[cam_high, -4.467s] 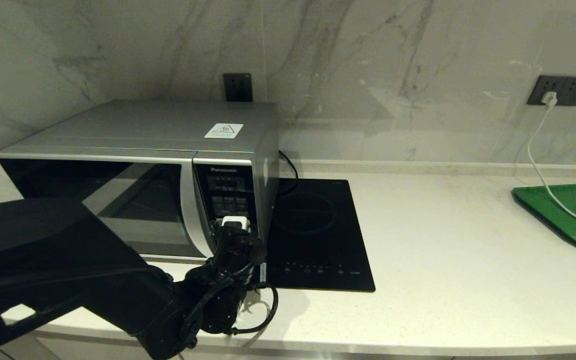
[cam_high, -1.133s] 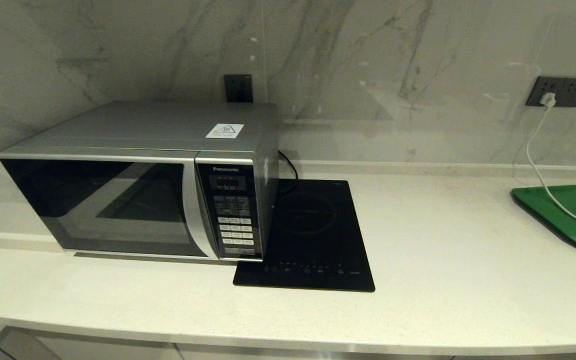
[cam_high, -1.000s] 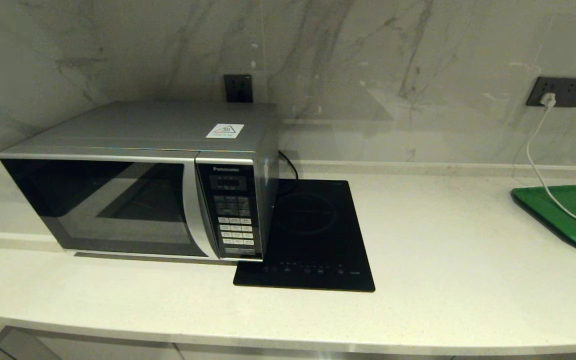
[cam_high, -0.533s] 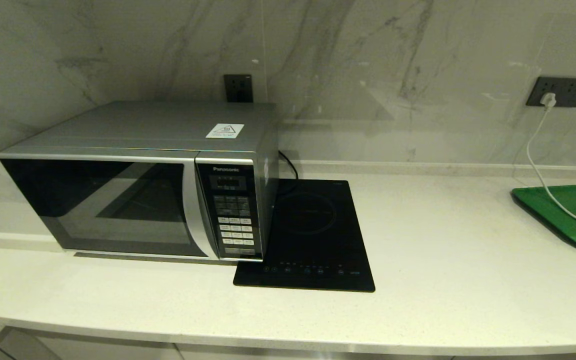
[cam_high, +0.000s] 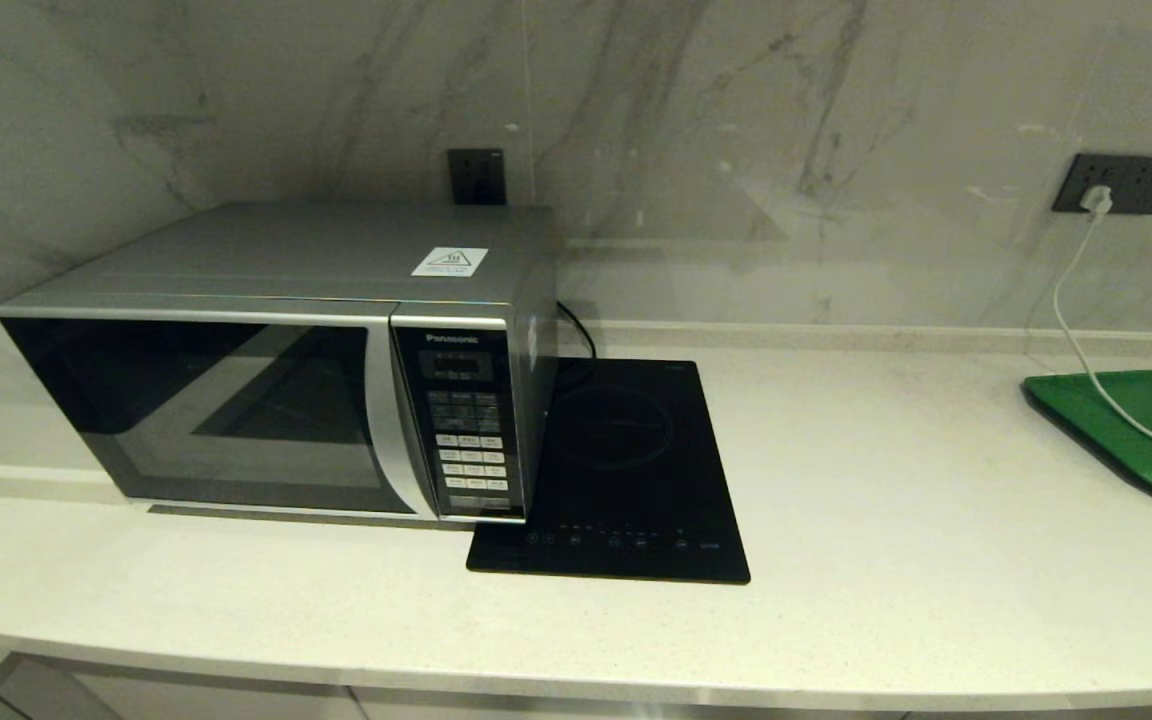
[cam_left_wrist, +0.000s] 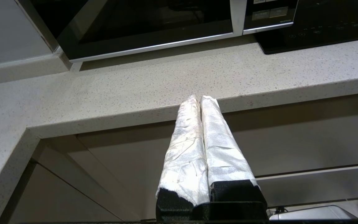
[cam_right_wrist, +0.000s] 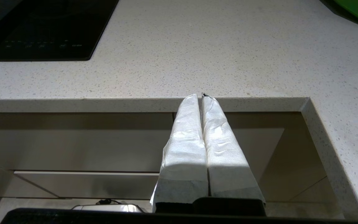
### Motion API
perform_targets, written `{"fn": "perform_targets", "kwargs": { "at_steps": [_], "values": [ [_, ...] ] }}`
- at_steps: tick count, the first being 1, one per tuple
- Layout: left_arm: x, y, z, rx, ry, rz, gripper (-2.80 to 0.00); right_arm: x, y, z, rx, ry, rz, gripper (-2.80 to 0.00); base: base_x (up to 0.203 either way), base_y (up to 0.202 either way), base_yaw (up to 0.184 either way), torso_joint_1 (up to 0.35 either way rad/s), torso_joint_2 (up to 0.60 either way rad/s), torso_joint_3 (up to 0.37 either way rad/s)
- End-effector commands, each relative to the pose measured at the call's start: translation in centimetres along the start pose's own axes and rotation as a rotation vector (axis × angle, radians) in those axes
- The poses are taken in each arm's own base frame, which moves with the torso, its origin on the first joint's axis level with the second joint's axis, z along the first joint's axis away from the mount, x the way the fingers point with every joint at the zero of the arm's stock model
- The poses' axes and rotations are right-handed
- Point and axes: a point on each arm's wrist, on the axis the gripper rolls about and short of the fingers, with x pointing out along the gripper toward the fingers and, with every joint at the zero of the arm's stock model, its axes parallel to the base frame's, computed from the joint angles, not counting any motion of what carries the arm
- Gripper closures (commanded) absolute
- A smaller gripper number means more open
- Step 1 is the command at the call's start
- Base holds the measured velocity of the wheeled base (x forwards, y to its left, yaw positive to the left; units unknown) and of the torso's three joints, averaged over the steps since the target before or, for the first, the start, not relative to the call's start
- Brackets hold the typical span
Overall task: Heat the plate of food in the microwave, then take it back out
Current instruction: Open the microwave oven
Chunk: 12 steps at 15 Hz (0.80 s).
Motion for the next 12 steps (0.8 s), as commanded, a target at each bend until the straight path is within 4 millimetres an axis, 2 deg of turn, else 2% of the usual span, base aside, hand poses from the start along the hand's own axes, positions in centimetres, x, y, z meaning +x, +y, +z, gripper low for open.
{"fn": "perform_targets", "kwargs": {
  "at_steps": [1, 12],
  "values": [
    [0.0, 0.01, 0.05, -0.017, 0.011, 0.011, 0.0, 0.0, 0.0, -0.01, 0.0, 0.002, 0.0, 0.0, 0.0, 0.0, 0.0, 0.0, 0.0, 0.0],
    [-0.04, -0.01, 0.05, -0.001, -0.002, 0.004, 0.0, 0.0, 0.0, -0.01, 0.0, 0.002, 0.0, 0.0, 0.0, 0.0, 0.0, 0.0, 0.0, 0.0]
  ]
}}
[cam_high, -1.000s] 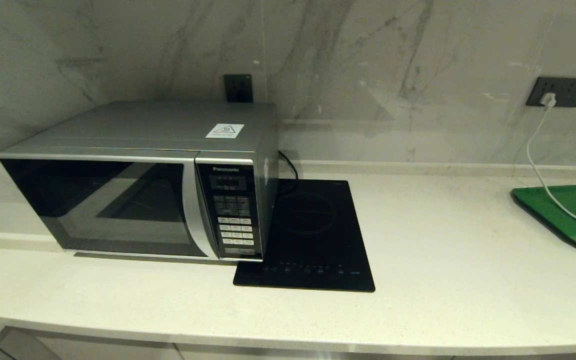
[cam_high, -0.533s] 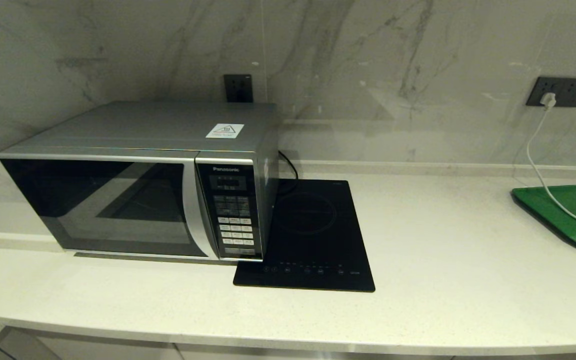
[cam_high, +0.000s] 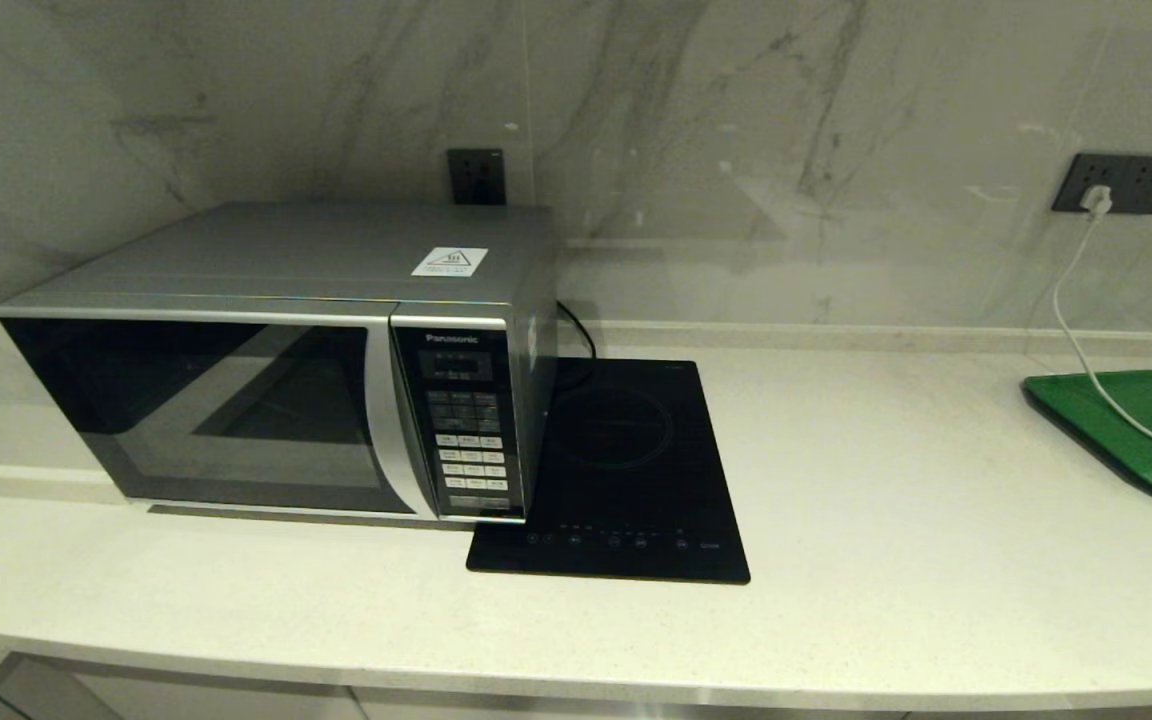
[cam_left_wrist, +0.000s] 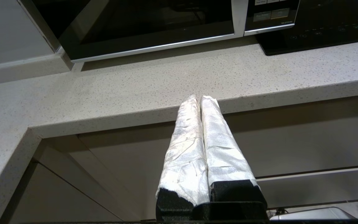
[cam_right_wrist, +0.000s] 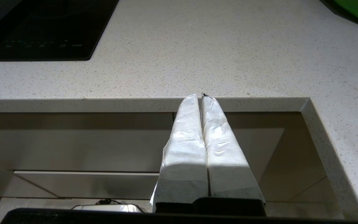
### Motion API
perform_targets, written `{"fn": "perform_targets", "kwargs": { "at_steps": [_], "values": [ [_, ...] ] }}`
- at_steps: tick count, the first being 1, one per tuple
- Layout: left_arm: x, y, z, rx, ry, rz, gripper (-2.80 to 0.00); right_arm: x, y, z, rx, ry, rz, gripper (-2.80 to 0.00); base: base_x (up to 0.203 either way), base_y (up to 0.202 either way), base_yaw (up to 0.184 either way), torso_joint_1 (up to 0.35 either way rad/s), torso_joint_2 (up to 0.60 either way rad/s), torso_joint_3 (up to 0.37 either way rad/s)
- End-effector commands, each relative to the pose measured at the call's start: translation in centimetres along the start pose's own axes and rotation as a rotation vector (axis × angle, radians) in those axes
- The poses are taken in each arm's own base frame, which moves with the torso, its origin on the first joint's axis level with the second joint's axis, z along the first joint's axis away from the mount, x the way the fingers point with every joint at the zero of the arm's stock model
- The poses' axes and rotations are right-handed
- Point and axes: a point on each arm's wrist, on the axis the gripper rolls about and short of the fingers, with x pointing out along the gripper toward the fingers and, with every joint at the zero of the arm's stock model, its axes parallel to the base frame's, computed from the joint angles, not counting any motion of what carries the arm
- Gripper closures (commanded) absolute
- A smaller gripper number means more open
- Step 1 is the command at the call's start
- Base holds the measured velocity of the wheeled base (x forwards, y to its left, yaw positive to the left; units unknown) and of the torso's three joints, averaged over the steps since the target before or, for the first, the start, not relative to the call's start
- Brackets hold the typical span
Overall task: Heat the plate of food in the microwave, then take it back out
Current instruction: Open the microwave oven
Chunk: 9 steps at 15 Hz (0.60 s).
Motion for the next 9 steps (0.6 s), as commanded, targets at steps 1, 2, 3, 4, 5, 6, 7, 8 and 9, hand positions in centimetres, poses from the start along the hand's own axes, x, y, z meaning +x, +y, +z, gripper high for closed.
{"fn": "perform_targets", "kwargs": {
  "at_steps": [1, 2, 3, 4, 5, 6, 7, 8, 9],
  "values": [
    [0.0, 0.0, 0.0, -0.027, 0.003, 0.009, 0.0, 0.0, 0.0, 0.0, 0.0, 0.001, 0.0, 0.0, 0.0, 0.0, 0.0, 0.0, 0.0, 0.0],
    [0.0, 0.0, -0.1, -0.065, 0.003, 0.024, 0.0, 0.0, 0.0, 0.0, 0.0, 0.001, 0.0, 0.0, 0.0, 0.0, 0.0, 0.0, 0.0, 0.0],
    [0.0, 0.1, -0.1, -0.097, 0.001, 0.041, 0.0, 0.0, 0.0, 0.0, 0.0, 0.001, 0.0, 0.0, 0.0, 0.0, 0.0, 0.0, 0.0, 0.0],
    [0.0, 0.1, 0.0, -0.115, 0.002, 0.045, 0.0, 0.0, 0.0, 0.0, 0.0, 0.001, 0.0, 0.0, 0.0, 0.0, 0.0, 0.0, 0.0, 0.0],
    [-0.1, 0.1, -0.1, -0.123, 0.007, 0.054, 0.0, 0.0, 0.0, 0.0, 0.0, 0.001, 0.0, 0.0, 0.0, 0.0, 0.0, 0.0, 0.0, 0.0],
    [-0.1, 0.1, 0.2, -0.118, -0.006, 0.057, 0.0, 0.0, 0.0, 0.0, 0.0, 0.001, 0.0, 0.0, 0.0, 0.0, 0.0, 0.0, 0.0, 0.0],
    [-0.4, 0.3, 1.0, -0.115, -0.026, 0.061, 0.0, 0.0, 0.0, 0.0, 0.0, 0.001, 0.0, 0.0, 0.0, 0.0, 0.0, 0.0, 0.0, 0.0],
    [-0.8, 0.5, 2.8, -0.114, -0.056, 0.064, 0.0, 0.0, 0.0, 0.0, 0.0, 0.001, 0.0, 0.0, 0.0, 0.0, 0.0, 0.0, 0.0, 0.0],
    [-1.2, 0.8, 5.0, -0.114, -0.081, 0.065, 0.0, 0.0, 0.0, 0.0, 0.0, 0.001, 0.0, 0.0, 0.0, 0.0, 0.0, 0.0, 0.0, 0.0]
  ]
}}
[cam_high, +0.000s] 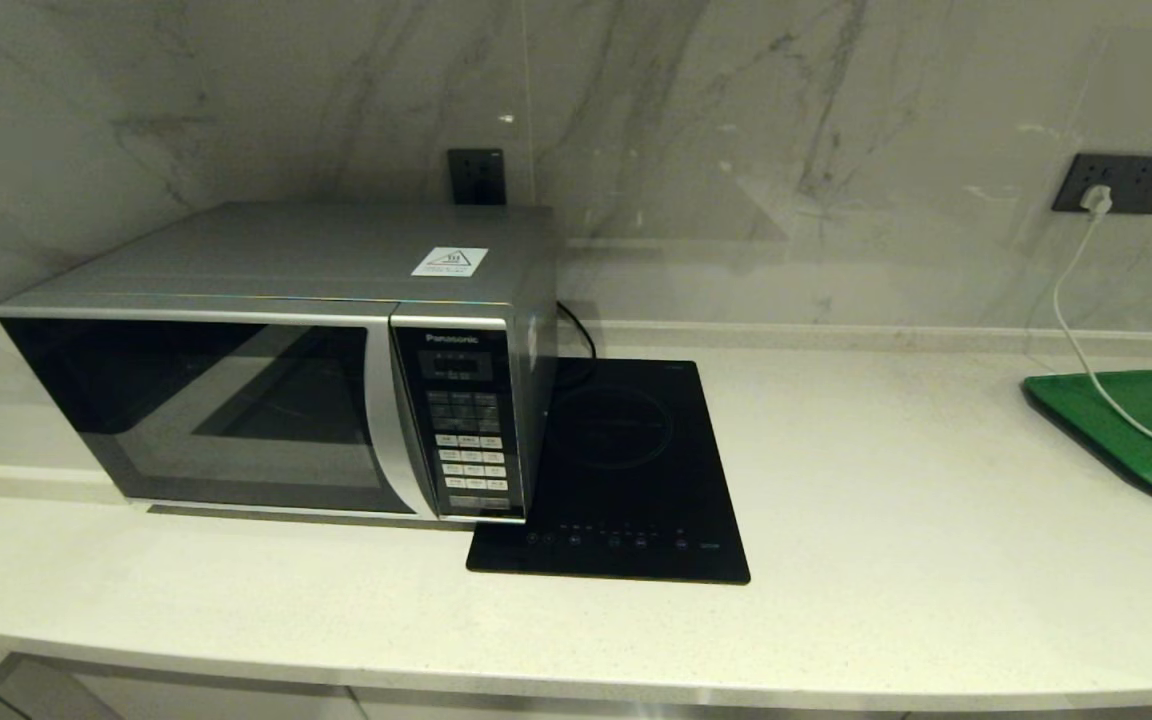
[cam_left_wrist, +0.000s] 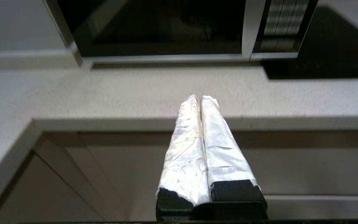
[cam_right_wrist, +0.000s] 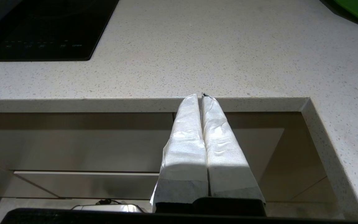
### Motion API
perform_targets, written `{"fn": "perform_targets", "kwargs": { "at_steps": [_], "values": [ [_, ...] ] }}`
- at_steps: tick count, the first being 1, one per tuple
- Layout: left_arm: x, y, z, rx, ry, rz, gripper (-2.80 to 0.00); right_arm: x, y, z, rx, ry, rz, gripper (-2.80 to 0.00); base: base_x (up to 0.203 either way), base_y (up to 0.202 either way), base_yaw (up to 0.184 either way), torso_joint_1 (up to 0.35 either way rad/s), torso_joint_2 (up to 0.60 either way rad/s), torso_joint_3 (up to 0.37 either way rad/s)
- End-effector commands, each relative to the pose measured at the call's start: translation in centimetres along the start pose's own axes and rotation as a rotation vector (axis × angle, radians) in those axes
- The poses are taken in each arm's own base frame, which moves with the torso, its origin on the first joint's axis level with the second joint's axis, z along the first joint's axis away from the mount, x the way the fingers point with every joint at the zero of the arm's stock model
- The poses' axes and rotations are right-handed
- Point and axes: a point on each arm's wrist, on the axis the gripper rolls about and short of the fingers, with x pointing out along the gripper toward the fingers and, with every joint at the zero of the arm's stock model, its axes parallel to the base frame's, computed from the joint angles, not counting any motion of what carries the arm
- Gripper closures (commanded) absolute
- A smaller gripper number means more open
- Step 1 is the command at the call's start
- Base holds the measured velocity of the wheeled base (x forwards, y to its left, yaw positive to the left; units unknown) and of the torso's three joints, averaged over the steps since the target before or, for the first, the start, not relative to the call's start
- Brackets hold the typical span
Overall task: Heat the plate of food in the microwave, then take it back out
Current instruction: Open the microwave oven
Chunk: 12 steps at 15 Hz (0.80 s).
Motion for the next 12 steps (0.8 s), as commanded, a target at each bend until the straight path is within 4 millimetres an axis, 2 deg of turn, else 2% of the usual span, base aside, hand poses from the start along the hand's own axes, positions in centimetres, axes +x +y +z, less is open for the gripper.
{"fn": "perform_targets", "kwargs": {
  "at_steps": [1, 4, 7, 9, 11, 12],
  "values": [
    [-0.7, 0.2, 5.1, 0.001, -0.065, 0.0, 0.0, 0.0, 0.0, 0.0, 0.0, 0.001, 0.0, 0.0, 0.0, 0.0, 0.0, 0.0, 0.0, 0.0],
    [0.8, 0.4, 11.9, -0.031, 0.035, -0.021, 0.0, 0.0, 0.0, 0.0, 0.0, 0.002, 0.001, 0.0, 0.0, 0.0, 0.0, 0.0, 0.0, 0.0],
    [5.5, 0.3, 18.0, -0.182, 0.233, -0.112, 0.0, 0.0, 0.0, 0.0, 0.0, 0.001, 0.0, 0.0, 0.0, 0.0, 0.0, 0.0, 0.0, 0.0],
    [8.9, -0.3, 19.1, -0.325, 0.428, -0.258, 0.0, 0.0, 0.0, 0.0, 0.0, 0.001, 0.0, 0.0, 0.0, 0.0, 0.0, 0.0, 0.0, 0.0],
    [10.1, -1.2, 19.1, -0.453, 0.601, -0.56, 0.0, 0.0, 0.0, 0.0, 0.0, 0.001, 0.0, 0.0, 0.0, 0.0, 0.0, 0.0, 0.0, 0.0],
    [11.3, -1.4, 18.9, -0.494, 0.661, -0.64, 0.0, 0.0, 0.0, 0.0, 0.0, 0.001, 0.0, 0.0, 0.0, 0.0, 0.0, 0.0, 0.0, 0.0]
  ]
}}
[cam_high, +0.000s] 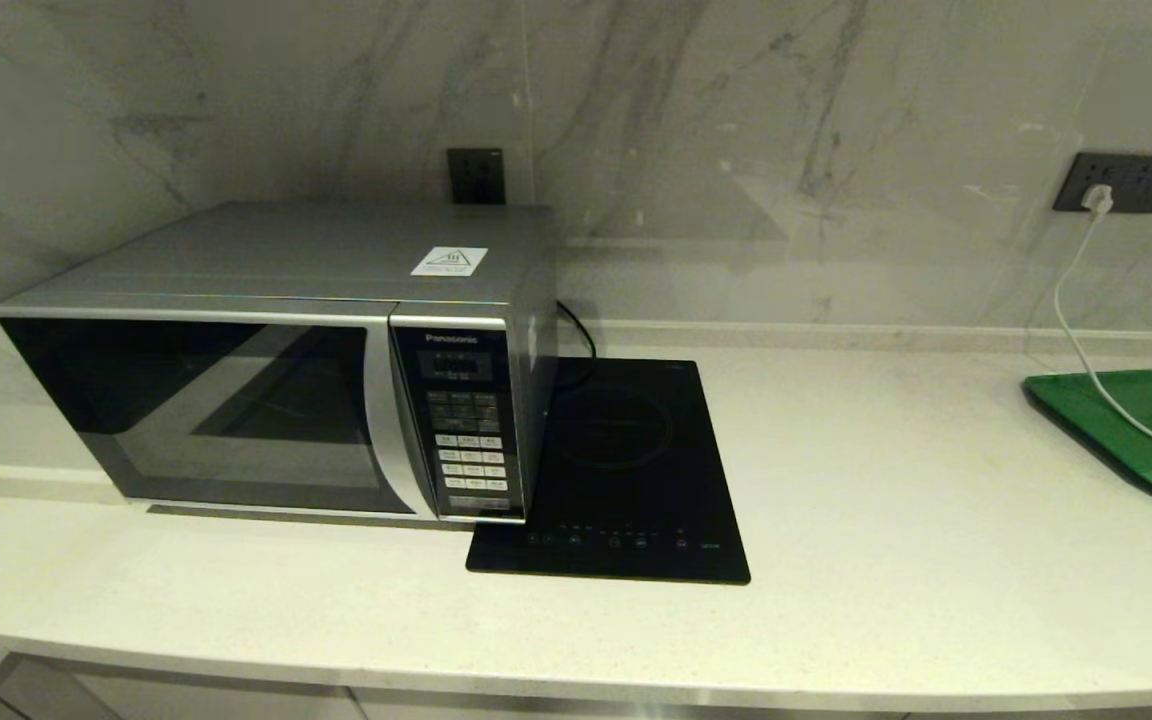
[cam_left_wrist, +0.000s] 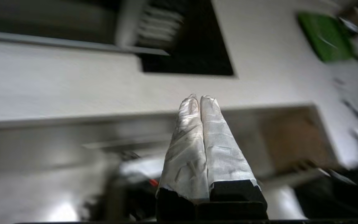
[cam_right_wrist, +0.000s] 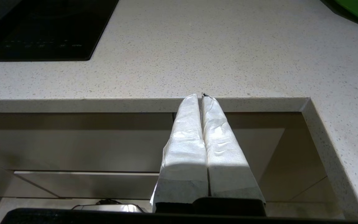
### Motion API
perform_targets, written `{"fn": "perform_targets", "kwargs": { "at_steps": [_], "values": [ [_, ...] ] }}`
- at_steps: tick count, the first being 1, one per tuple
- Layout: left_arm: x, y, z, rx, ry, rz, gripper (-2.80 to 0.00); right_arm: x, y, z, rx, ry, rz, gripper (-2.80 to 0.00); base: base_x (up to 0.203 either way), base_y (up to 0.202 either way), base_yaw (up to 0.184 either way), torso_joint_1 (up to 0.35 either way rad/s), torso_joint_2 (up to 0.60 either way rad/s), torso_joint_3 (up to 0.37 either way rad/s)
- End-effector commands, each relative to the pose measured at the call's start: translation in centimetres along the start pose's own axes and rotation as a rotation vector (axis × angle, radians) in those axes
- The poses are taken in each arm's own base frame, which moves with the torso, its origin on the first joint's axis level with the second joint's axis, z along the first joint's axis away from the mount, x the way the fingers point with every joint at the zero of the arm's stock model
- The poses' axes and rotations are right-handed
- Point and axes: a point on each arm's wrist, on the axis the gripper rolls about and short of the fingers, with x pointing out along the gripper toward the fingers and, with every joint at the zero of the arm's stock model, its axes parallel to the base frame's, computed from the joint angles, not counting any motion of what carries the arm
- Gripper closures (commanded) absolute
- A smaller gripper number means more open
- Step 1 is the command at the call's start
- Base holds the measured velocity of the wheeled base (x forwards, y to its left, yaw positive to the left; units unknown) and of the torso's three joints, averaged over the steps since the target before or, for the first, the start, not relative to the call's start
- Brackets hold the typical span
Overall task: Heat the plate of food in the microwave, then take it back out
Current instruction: Open the microwave oven
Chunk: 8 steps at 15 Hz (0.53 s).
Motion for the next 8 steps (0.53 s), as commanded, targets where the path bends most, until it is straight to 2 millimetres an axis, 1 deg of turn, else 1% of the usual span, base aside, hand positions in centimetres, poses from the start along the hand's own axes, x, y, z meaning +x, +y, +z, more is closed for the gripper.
{"fn": "perform_targets", "kwargs": {
  "at_steps": [1, 3, 5, 7, 8],
  "values": [
    [4.4, 0.8, 2.0, -0.092, 0.222, -0.259, -2.8, 0.0, 0.0, 0.0, 0.0, 0.001, 0.0, 0.0, 0.0, 0.0, 0.0, 0.0, 0.0, 0.0],
    [5.6, 1.5, 2.0, -0.043, 0.189, -0.353, -2.8, 0.0, 0.0, 0.0, 0.0, 0.001, 0.0, 0.0, 0.0, 0.0, 0.0, 0.0, 0.0, 0.0],
    [7.6, 3.0, 2.5, -0.003, 0.128, -0.409, -2.8, 0.0, 0.0, 0.0, 0.0, 0.001, 0.0, 0.0, 0.0, 0.0, 0.0, 0.0, 0.0, 0.0],
    [9.7, 5.6, 3.3, 0.028, 0.056, -0.422, -2.8, 0.0, 0.0, 0.0, 0.0, 0.001, 0.0, 0.0, 0.0, 0.0, 0.0, 0.0, 0.0, 0.0],
    [10.8, 6.9, 3.5, 0.028, 0.052, -0.429, -2.8, 0.0, 0.0, 0.0, 0.0, 0.001, 0.0, 0.0, 0.0, 0.0, 0.0, 0.0, 0.0, 0.0]
  ]
}}
